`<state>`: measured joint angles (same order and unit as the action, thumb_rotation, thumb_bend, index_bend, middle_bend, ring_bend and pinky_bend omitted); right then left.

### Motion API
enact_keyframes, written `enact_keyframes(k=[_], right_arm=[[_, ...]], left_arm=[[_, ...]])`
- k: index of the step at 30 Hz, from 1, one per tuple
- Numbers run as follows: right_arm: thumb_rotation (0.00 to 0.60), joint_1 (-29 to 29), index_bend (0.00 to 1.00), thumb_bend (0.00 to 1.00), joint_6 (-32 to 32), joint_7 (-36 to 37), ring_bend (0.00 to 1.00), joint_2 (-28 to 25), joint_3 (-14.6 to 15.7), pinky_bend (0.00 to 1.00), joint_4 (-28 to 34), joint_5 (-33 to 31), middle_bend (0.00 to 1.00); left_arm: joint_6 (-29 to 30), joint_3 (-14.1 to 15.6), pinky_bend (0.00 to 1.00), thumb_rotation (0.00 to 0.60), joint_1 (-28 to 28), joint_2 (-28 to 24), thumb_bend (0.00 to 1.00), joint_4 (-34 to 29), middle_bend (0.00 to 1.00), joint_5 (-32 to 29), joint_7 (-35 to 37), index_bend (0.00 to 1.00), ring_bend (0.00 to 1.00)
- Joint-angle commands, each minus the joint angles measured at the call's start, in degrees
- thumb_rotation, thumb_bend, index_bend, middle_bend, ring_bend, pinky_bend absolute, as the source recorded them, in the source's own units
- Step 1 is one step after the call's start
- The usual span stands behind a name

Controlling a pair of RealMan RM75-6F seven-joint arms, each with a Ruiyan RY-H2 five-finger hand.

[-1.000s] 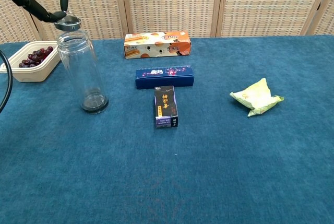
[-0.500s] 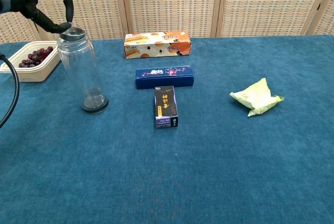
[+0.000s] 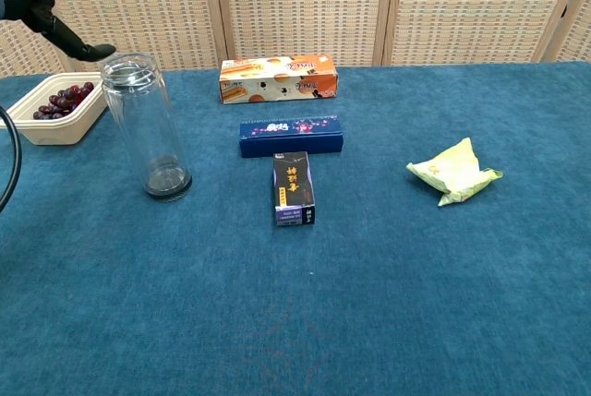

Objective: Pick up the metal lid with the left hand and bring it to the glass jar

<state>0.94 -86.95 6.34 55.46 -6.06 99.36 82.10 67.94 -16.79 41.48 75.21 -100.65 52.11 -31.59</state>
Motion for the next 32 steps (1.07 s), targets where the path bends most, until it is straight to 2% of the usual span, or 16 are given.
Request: enact_keyframes(k=[1,9,15,19,21,26,29,32], right_arm=[[0.600,0.0,0.01,0.00,0.0,-0.1,0.00,0.0,0.0,0.00,0.1,0.2,0.00],[0.600,0.3,0.01,0.00,0.3,0.1,0.00,-0.2,-0.3,0.00,0.2,-0.2,0.00],[0.600,0.1,0.01,0.00,0.2,0.8,0.00,-0.7,-0.2,0.00,0.4,-0.2,0.00],[0.600,0.0,0.01,0.00,0.0,1.1,0.00,-0.9,-0.3,0.00,0.6,0.0,0.00],[0.600,-0.1,0.01,0.00,-0.2,1.2,0.00,-1.0,-0.2,0.00,0.7,0.2,0.00],[0.600,-0.4,0.01,0.00,-1.1,0.8,0.00,-1.0,0.0,0.00,1.1,1.0,0.00],[0.600,-0.5,0.01,0.00,-1.5,0.2,0.00,-0.9,0.1,0.00,1.3,1.5,0.00],[0.600,-0.7,0.01,0.00,-1.8,-0.6,0.00,-0.7,0.1,0.00,1.3,1.3,0.00]], left_arm=[[0.2,0.2,0.00,0.600,0.0,-0.4,0.36,-0.3,0.00,-0.3,-0.5,0.00,0.00],[1.3,0.6,0.00,0.600,-0.9,-2.1,0.36,-1.9,0.00,1.0,1.0,0.00,0.00],[4.5,3.1,0.00,0.600,-5.3,-7.7,0.36,-6.7,0.00,4.2,2.9,0.00,0.00],[9.6,7.0,0.00,0.600,-11.7,-12.2,0.36,-9.8,0.00,8.7,6.3,0.00,0.00],[13.3,10.3,0.00,0.600,-16.4,-14.1,0.36,-10.2,0.00,12.1,9.4,0.00,0.00],[21.3,17.9,0.00,0.600,-27.1,-15.4,0.33,-6.8,0.00,19.7,18.0,0.00,0.00],[25.7,19.7,0.00,0.600,-31.2,-14.0,0.32,-2.2,0.00,23.4,21.3,0.00,0.00],[27.1,20.1,0.00,0.600,-33.1,-12.9,0.32,0.9,0.00,24.6,24.3,0.00,0.00]])
